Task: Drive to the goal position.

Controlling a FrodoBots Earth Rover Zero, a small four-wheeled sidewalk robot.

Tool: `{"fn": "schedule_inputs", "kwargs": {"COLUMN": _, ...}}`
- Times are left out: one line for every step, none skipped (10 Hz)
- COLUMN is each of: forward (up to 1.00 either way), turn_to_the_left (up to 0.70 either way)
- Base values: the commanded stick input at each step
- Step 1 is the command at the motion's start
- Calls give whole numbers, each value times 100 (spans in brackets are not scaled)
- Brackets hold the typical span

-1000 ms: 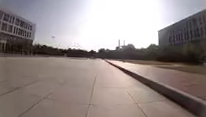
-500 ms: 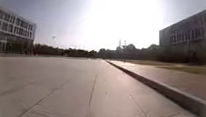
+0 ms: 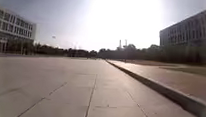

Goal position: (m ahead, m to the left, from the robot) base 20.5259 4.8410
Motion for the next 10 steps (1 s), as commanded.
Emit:
{"fn": "schedule_inputs", "kwargs": {"forward": 70, "turn_to_the_left": 0}}
{"fn": "schedule_inputs", "kwargs": {"forward": 70, "turn_to_the_left": 0}}
{"fn": "schedule_inputs", "kwargs": {"forward": 70, "turn_to_the_left": 0}}
{"fn": "schedule_inputs", "kwargs": {"forward": 70, "turn_to_the_left": 0}}
{"fn": "schedule_inputs", "kwargs": {"forward": 70, "turn_to_the_left": 0}}
{"fn": "schedule_inputs", "kwargs": {"forward": 70, "turn_to_the_left": 0}}
{"fn": "schedule_inputs", "kwargs": {"forward": 70, "turn_to_the_left": 0}}
{"fn": "schedule_inputs", "kwargs": {"forward": 70, "turn_to_the_left": 0}}
{"fn": "schedule_inputs", "kwargs": {"forward": 70, "turn_to_the_left": 0}}
{"fn": "schedule_inputs", "kwargs": {"forward": 70, "turn_to_the_left": 0}}
